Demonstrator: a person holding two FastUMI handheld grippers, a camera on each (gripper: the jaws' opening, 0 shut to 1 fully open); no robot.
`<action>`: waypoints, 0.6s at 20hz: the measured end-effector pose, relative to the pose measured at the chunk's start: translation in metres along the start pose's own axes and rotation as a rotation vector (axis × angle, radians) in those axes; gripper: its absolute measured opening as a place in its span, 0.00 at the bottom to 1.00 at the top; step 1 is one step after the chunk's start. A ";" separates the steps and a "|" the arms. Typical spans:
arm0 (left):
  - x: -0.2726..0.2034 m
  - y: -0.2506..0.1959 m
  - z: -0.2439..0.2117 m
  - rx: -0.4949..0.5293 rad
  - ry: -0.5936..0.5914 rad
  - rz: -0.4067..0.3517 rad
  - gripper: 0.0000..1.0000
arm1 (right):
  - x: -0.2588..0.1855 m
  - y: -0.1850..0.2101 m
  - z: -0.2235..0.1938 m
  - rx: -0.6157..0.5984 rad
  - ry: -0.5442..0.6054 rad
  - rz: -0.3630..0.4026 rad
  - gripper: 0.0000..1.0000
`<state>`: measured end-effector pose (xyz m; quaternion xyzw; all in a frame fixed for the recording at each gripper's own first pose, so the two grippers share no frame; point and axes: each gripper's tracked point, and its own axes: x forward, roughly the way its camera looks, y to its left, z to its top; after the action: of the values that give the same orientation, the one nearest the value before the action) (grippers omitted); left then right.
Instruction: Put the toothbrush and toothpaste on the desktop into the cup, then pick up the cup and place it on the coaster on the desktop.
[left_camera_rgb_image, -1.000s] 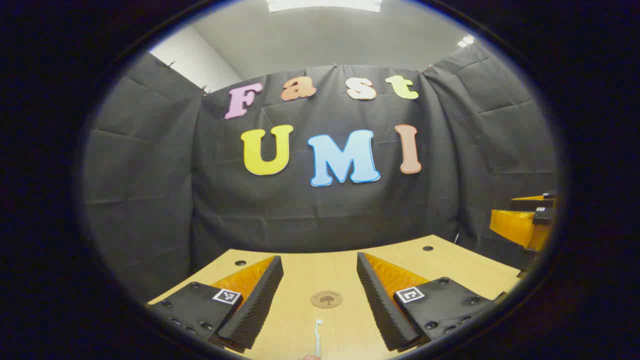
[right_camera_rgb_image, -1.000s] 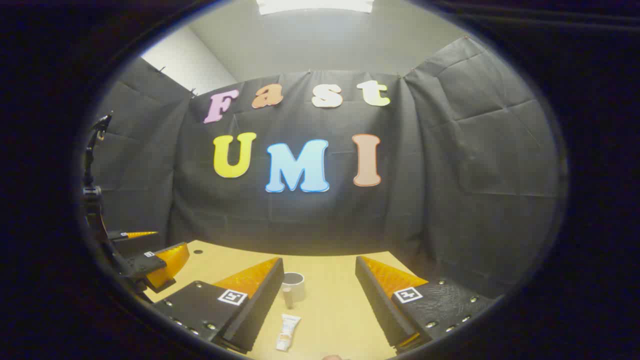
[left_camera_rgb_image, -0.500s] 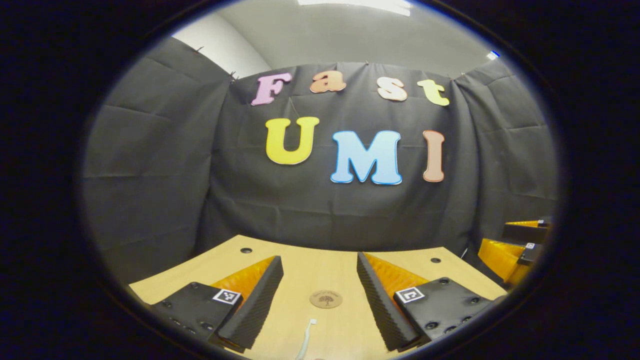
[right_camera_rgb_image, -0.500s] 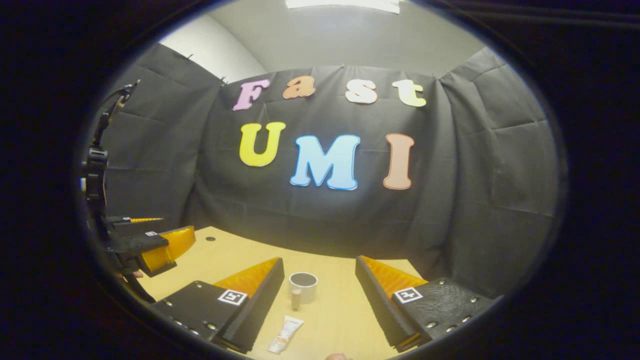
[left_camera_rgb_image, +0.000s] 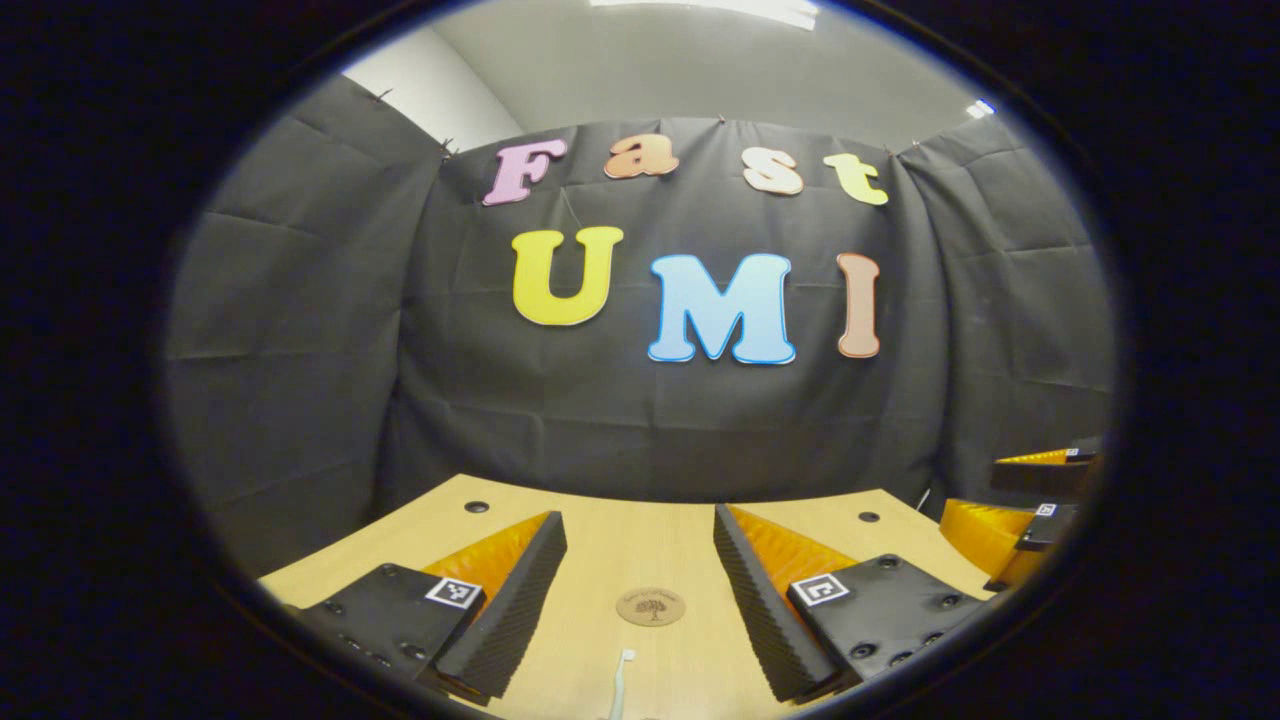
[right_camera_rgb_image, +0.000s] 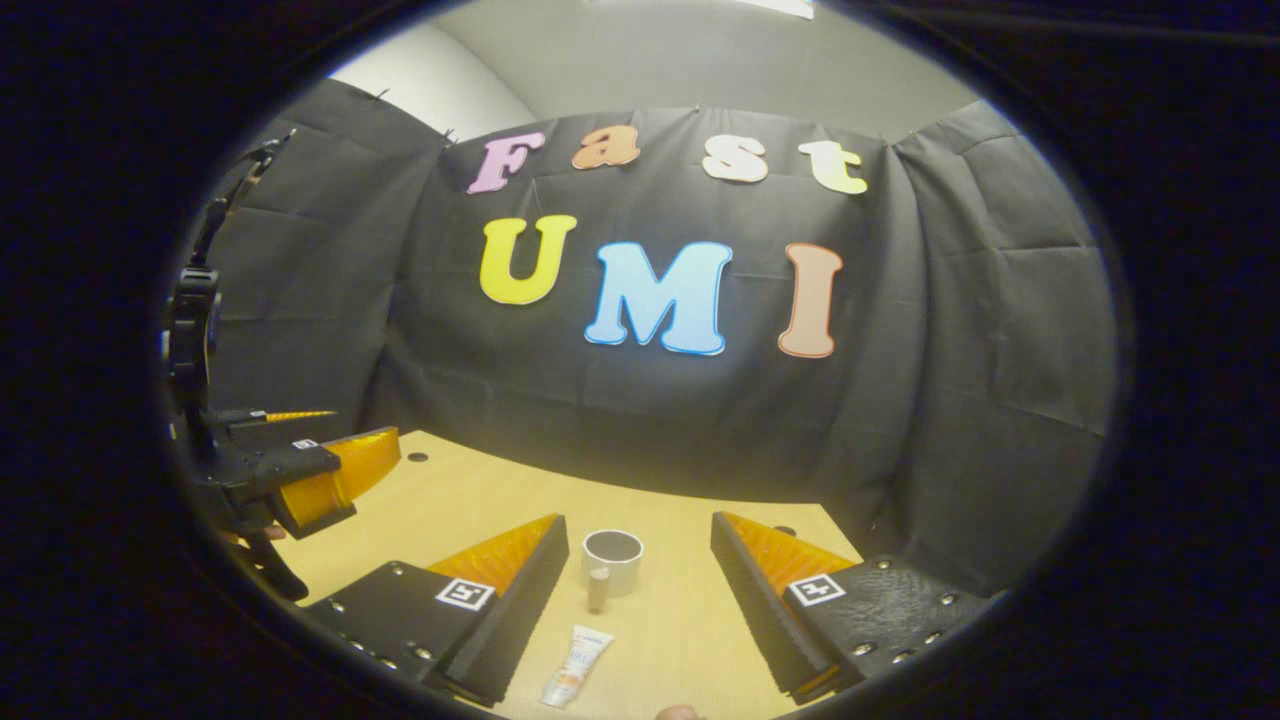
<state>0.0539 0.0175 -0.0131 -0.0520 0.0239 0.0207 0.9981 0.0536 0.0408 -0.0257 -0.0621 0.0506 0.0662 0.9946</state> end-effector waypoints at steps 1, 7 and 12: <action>0.003 0.000 -0.005 0.008 0.015 -0.004 0.99 | 0.003 0.000 -0.004 0.000 0.016 -0.003 0.91; 0.016 -0.007 -0.050 0.071 0.142 -0.061 0.96 | 0.018 0.023 -0.051 0.008 0.204 0.041 0.91; 0.023 -0.004 -0.107 0.030 0.333 -0.066 0.96 | 0.029 0.033 -0.099 0.041 0.387 0.063 0.91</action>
<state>0.0718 0.0032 -0.1199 -0.0404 0.1875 -0.0214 0.9812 0.0685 0.0644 -0.1308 -0.0520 0.2439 0.0831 0.9648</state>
